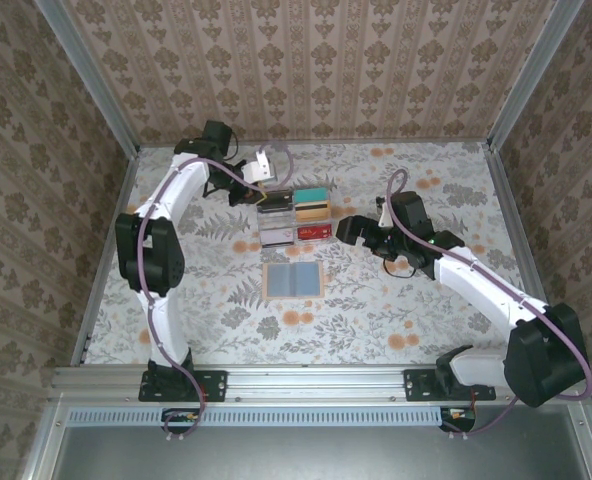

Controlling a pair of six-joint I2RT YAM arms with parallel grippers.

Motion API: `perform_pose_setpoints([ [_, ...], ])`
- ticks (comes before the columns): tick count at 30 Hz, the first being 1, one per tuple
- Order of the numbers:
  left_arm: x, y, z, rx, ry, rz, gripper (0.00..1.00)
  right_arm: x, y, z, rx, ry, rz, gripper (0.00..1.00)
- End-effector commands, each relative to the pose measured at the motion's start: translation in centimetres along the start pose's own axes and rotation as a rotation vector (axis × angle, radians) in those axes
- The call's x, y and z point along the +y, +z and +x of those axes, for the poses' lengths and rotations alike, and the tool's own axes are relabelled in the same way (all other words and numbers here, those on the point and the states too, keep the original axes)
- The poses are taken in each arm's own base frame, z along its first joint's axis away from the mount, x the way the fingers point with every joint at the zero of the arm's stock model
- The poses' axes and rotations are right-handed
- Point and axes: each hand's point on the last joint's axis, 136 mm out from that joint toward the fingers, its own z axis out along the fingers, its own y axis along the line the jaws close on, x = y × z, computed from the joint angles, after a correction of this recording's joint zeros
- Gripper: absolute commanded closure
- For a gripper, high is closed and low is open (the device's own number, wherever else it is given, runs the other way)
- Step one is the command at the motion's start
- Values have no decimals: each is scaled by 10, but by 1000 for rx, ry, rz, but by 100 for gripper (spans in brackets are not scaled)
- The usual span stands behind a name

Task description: Take the credit cards out of the card holder

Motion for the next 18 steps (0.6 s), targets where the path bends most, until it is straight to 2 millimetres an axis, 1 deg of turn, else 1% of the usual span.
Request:
perform_pose_setpoints([
  [1, 1, -3, 1, -14, 33, 26, 100, 4, -11, -7, -46, 21, 1, 0],
  [5, -3, -2, 0, -28, 35, 48, 100, 3, -14, -8, -58, 24, 9, 0],
  [18, 7, 4, 1, -23, 43, 57, 100, 3, -13, -6, -51, 33, 11, 0],
])
